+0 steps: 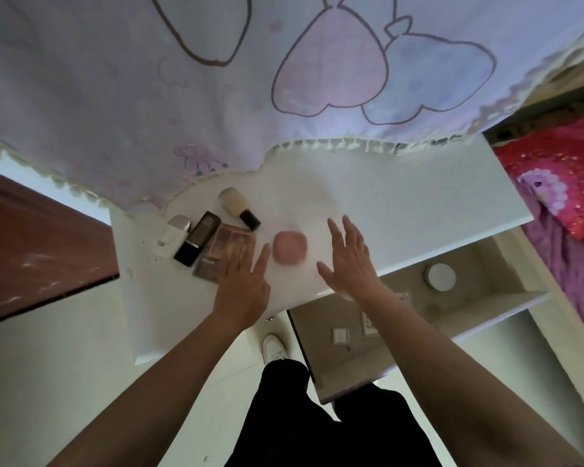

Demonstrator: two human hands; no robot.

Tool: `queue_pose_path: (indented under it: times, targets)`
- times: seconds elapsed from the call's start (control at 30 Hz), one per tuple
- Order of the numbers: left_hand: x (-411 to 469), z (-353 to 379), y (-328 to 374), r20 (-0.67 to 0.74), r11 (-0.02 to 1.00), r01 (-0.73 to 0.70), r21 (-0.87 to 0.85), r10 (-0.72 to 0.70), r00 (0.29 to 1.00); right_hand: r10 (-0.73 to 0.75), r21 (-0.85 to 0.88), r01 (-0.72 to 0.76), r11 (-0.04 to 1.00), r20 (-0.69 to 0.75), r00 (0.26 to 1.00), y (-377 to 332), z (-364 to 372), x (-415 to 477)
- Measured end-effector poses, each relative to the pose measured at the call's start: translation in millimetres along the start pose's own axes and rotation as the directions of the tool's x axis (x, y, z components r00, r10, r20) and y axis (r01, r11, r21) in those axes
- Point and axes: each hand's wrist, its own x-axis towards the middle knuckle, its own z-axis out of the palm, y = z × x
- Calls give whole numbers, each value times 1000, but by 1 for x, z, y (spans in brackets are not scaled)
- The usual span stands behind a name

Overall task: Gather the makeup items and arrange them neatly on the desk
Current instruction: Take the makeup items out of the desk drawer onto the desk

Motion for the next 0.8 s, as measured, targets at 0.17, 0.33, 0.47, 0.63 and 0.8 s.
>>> queue_pose_path:
  times: [0.17,0.33,0.47,0.63,0.8]
  targets:
    - [15,1,78,37,989,-139,-43,141,989,200,32,-198,980,-59,978,74,-17,-46]
    - [19,23,158,42,949,-273,-156,282,958,369,53,-369,928,5,929,161,-13,-79]
    - [17,72,214,125,885,-421,-199,449,885,454,41,-460,887,104,885,227,10,-84]
    - [34,144,254,400,947,-307,-100,320,859,467,46,-479,877,154,870,284,36,-63]
    - [56,194,270,480,963,-270,16,230,847,365,29,-371,928,120,923,324,44,-25]
